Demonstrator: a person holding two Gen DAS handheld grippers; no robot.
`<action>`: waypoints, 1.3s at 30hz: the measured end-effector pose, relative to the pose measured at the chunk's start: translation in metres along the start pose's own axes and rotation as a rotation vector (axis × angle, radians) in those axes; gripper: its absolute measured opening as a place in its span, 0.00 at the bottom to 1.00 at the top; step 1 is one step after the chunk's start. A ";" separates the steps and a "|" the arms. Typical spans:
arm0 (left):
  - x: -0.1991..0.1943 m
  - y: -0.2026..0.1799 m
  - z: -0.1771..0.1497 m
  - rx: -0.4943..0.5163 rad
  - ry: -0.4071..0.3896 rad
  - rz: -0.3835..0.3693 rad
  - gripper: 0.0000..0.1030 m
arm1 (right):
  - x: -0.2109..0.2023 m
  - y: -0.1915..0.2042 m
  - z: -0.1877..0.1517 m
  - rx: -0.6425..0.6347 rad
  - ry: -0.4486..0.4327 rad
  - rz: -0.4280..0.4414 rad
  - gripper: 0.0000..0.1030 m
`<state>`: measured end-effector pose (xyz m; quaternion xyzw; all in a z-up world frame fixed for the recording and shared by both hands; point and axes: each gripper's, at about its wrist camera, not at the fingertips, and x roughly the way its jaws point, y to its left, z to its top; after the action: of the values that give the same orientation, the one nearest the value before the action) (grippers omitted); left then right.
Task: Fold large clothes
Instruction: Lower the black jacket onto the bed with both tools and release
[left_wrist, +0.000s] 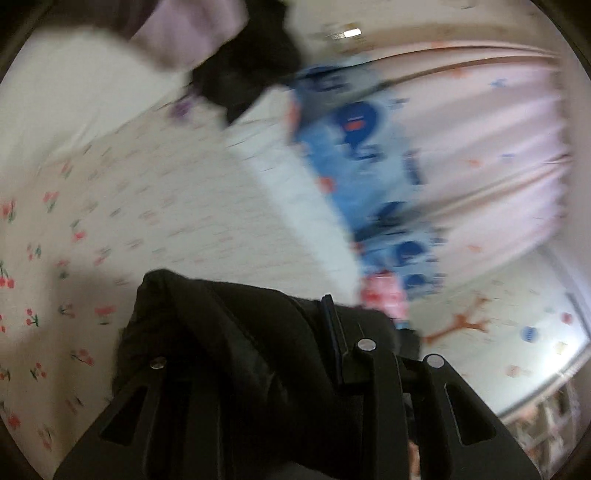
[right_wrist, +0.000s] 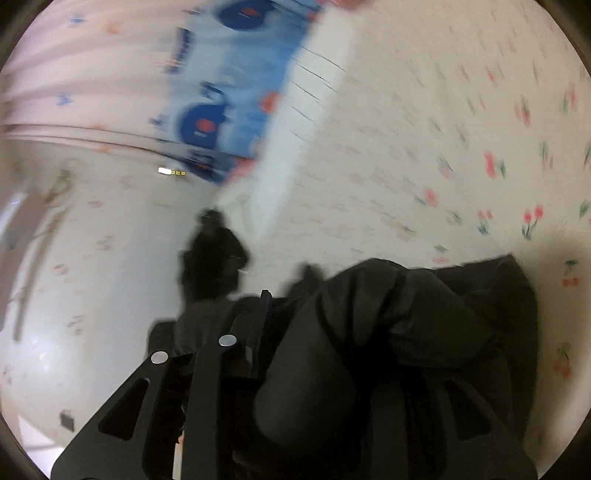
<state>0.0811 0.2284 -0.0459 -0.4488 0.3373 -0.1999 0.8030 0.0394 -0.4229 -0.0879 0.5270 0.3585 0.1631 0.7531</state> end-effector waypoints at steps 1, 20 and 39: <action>0.013 0.013 -0.005 -0.011 0.018 0.028 0.28 | 0.007 -0.009 -0.002 0.005 0.008 0.020 0.26; -0.045 -0.091 0.010 0.110 -0.098 0.040 0.93 | -0.022 0.120 -0.023 -0.341 -0.119 -0.218 0.93; 0.089 -0.084 -0.053 0.399 0.129 0.316 0.93 | 0.119 0.109 -0.036 -0.656 0.029 -0.676 0.93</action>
<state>0.1031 0.0987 -0.0257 -0.2095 0.4074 -0.1628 0.8739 0.1103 -0.2819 -0.0389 0.1127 0.4500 0.0205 0.8857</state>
